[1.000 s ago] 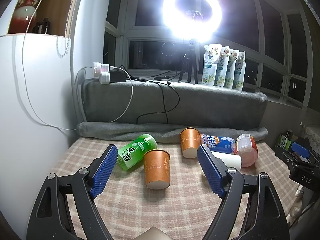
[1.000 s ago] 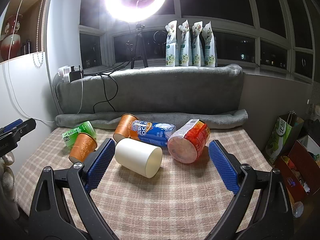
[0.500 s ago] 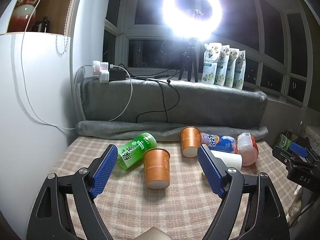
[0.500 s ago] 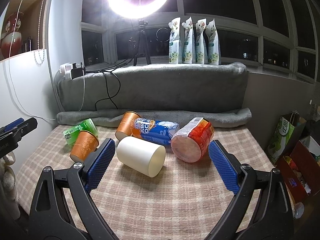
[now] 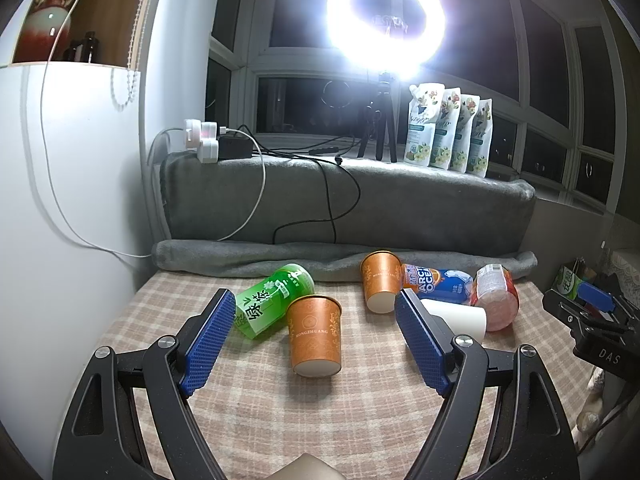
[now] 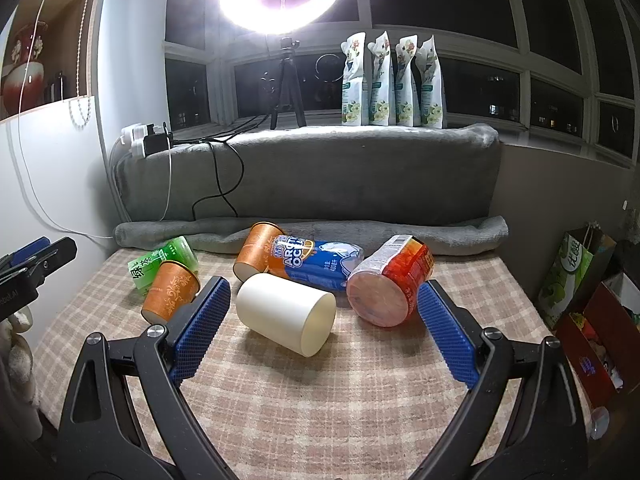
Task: Flip cup upright
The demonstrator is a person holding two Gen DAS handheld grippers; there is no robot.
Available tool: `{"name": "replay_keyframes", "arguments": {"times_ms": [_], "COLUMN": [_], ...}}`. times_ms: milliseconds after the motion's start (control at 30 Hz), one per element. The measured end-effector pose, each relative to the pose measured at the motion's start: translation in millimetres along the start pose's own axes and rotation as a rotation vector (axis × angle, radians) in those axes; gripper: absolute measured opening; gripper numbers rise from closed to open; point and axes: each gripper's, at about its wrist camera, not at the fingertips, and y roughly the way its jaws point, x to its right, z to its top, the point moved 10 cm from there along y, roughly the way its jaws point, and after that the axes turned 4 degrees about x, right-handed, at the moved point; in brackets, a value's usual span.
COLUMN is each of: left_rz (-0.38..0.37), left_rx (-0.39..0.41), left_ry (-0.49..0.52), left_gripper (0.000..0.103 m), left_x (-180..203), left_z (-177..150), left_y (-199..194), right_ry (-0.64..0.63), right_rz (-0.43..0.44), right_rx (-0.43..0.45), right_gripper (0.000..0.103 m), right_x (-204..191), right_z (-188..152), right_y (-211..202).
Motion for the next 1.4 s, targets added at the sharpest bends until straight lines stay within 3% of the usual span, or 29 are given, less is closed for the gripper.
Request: {"name": "replay_keyframes", "arguments": {"times_ms": [367, 967, 1100, 1400], "left_rz": [-0.001, 0.018, 0.033, 0.047], "left_rx": [-0.024, -0.146, -0.155, -0.163], "left_ry": [0.001, -0.058, -0.069, -0.099], "left_gripper": [0.082, 0.082, 0.082, 0.082], "left_x": [-5.5, -40.9, -50.1, -66.8], "left_z": [-8.5, -44.0, -48.1, -53.2], "left_y": [8.5, 19.7, 20.7, 24.6], "right_ry": [-0.004, 0.161, 0.201, 0.300], "right_rz": [0.059, 0.337, 0.374, 0.369], "right_rx": [-0.067, -0.382, -0.473, -0.641], "right_gripper": [0.097, 0.096, 0.086, 0.077], "right_x": [-13.4, -58.1, -70.4, -81.1], "right_z": [-0.7, -5.4, -10.4, -25.6], "right_y": [25.1, 126.6, 152.9, 202.8]}}
